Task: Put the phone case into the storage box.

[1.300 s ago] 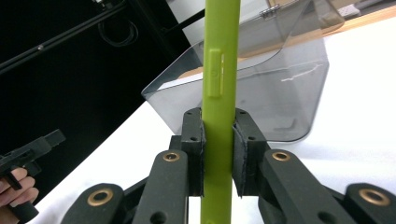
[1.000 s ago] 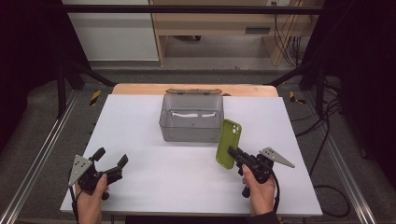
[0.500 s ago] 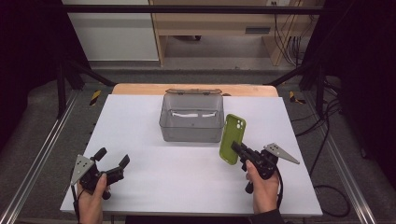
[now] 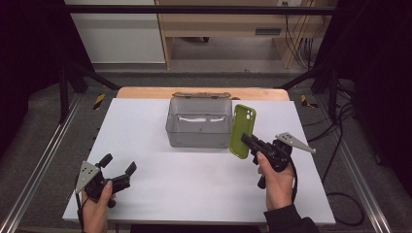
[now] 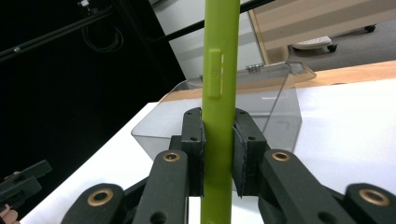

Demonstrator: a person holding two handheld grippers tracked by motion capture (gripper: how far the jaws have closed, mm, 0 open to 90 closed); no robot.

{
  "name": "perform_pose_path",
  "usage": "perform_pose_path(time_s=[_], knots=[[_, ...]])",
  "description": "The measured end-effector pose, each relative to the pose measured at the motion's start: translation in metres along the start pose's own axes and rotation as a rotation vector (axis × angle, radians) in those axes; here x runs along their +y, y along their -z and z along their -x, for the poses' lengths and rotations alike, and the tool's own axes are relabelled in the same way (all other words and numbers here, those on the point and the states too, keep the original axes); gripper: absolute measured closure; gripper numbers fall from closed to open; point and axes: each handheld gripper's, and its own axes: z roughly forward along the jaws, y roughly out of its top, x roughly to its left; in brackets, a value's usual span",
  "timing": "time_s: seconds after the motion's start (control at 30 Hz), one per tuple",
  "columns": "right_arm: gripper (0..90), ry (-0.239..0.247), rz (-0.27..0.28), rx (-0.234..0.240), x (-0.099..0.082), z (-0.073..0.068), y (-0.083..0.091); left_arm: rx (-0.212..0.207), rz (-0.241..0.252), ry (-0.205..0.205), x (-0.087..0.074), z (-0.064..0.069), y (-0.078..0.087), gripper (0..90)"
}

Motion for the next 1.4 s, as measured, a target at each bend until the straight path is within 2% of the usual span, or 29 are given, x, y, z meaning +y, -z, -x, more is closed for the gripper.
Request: perform_pose_path(time_s=[0.37, 0.7, 0.83, 1.13, 1.4], knots=[[77.3, -0.035, -0.033, 0.035, 0.03, -0.008, -0.018, -0.003, -0.004, -0.003, -0.001, 0.001, -0.002, 1.6], [77.3, -0.033, -0.059, 0.024, 0.054, -0.013, -0.037, 0.002, -0.011, -0.002, -0.002, 0.0, -0.003, 1.6], [77.3, -0.021, -0.071, 0.016, 0.059, -0.014, -0.045, 0.001, -0.012, -0.005, -0.002, 0.001, -0.004, 1.6], [77.3, -0.028, -0.09, -0.002, 0.067, -0.016, -0.059, -0.001, -0.009, -0.003, -0.002, 0.0, -0.003, 1.6], [77.3, -0.042, -0.092, -0.021, 0.069, -0.011, -0.069, -0.004, -0.01, -0.005, -0.002, 0.0, -0.003, 1.7]])
